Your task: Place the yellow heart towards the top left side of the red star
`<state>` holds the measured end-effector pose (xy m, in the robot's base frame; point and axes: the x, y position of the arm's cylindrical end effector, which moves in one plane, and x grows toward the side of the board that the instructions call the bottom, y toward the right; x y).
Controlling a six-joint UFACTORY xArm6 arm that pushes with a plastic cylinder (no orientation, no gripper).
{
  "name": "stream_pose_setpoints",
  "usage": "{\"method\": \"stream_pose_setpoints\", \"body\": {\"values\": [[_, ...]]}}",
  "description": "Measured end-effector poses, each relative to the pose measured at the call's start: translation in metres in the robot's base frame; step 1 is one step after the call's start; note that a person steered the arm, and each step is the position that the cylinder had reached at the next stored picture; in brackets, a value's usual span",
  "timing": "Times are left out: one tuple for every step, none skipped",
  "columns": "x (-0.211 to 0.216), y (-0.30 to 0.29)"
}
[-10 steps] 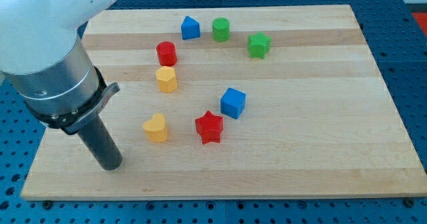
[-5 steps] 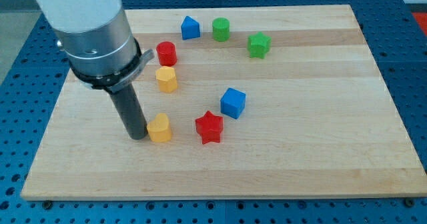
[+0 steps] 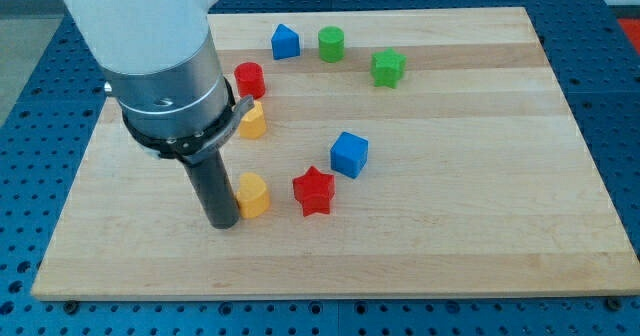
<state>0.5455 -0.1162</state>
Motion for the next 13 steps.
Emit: {"method": "stream_pose_setpoints", "body": {"values": [[-0.009,0.011],[-0.026,0.022],[-0.047,0.03],[-0.069,0.039],[-0.088,0.048],[-0.111,0.055],[-0.132,0.059],[-0.129,0.06],[-0.111,0.06],[-0.083,0.06],[-0.074,0.052],[-0.074,0.04],[-0.072,0.031]]}}
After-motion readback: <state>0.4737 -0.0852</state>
